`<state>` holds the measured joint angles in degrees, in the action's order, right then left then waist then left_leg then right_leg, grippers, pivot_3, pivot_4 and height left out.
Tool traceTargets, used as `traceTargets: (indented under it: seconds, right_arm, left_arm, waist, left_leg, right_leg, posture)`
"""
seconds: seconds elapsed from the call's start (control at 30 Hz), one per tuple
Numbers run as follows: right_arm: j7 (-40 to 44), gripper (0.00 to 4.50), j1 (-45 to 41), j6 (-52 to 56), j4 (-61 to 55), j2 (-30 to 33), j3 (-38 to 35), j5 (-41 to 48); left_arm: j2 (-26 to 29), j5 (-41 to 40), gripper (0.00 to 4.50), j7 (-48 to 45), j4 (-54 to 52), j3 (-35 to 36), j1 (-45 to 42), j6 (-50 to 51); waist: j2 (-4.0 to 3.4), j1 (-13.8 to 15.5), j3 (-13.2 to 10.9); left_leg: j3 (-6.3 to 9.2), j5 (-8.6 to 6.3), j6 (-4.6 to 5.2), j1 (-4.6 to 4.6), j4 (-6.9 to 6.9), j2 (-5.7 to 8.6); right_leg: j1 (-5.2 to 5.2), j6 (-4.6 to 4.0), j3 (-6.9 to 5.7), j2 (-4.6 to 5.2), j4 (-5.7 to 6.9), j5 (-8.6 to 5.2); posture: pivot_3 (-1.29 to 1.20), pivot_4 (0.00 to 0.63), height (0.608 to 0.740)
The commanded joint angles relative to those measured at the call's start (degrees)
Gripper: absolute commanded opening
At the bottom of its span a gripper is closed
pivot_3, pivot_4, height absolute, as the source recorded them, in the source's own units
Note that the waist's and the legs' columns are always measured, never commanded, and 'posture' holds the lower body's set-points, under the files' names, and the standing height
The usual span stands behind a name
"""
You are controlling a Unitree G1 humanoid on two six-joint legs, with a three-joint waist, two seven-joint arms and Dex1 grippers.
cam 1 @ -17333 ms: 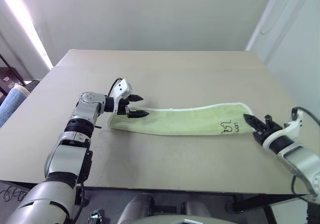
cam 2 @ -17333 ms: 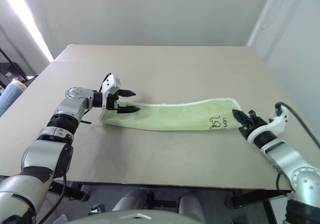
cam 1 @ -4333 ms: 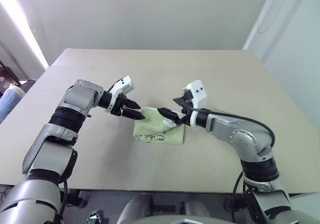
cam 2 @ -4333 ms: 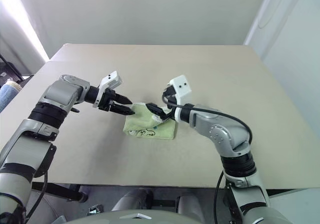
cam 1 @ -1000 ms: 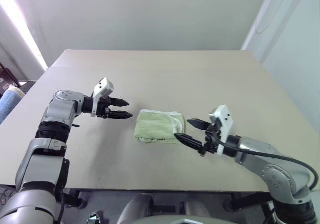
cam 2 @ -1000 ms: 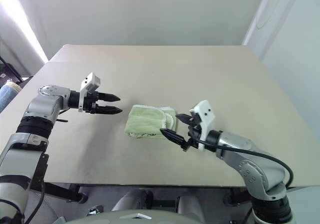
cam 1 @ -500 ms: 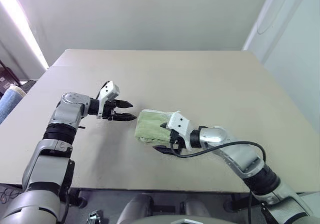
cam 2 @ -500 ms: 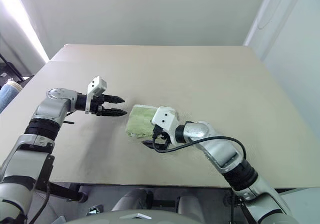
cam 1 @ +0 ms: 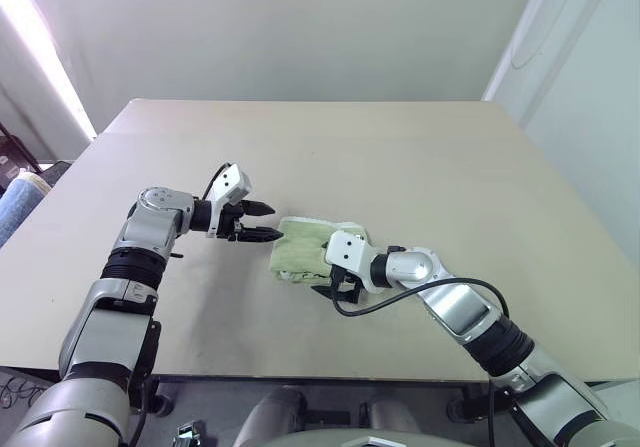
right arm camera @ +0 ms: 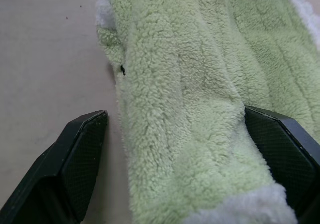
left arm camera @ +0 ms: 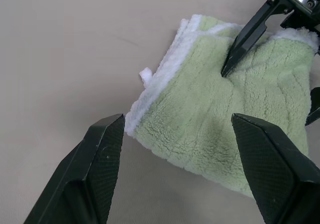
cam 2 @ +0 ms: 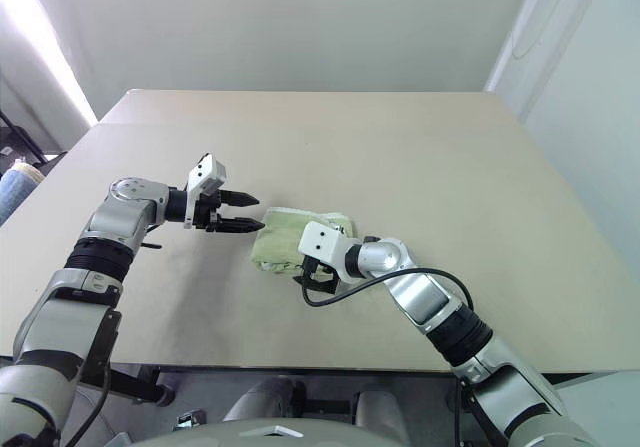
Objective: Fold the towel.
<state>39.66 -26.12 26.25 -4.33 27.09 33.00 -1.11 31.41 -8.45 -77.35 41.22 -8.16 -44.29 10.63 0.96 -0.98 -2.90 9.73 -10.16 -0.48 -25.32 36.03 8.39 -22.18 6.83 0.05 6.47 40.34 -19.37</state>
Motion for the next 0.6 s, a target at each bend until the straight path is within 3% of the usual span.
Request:
traceTargets:
  seconds: [0.03, 0.3, 0.6]
  right_arm:
    - [-1.5, 4.5, -1.9, -2.3, 2.4, 1.1, 1.0, -6.7]
    - [-4.9, 4.5, -2.9, -6.3, 7.8, -0.8, -0.4, -11.8]
    - [-2.1, 4.5, -1.4, -8.2, 6.0, 0.6, -0.8, -12.7]
  left_arm:
    - [0.4, 0.0, 3.59, 0.4, -0.3, 1.2, -1.4, -1.0]
    - [0.3, -0.2, 3.59, 0.2, -0.2, 1.3, -1.4, -0.9]
    - [0.1, 0.2, 3.59, 0.2, 1.8, 1.3, -2.2, -2.1]
  waist:
    - [-0.01, 0.0, 0.0]
    - [-0.01, 0.0, 0.0]
    - [-0.04, 0.5, 0.0]
  left_leg:
    - [0.0, 0.0, -0.02, 0.01, 0.0, 0.0]
    - [0.13, -0.01, -0.2, 0.12, -0.02, 0.0]
    - [0.19, -0.02, -0.24, 0.16, -0.06, 0.0]
  right_leg:
    - [0.0, -0.01, 0.01, -0.01, 0.0, 0.02]
    - [0.02, -0.13, 0.09, -0.16, 0.03, 0.34]
    - [0.03, -0.26, 0.18, -0.27, 0.03, 0.6]
  posture:
    - [0.0, 0.0, 0.692]
    - [0.0, 0.0, 0.692]
    - [0.0, 0.0, 0.692]
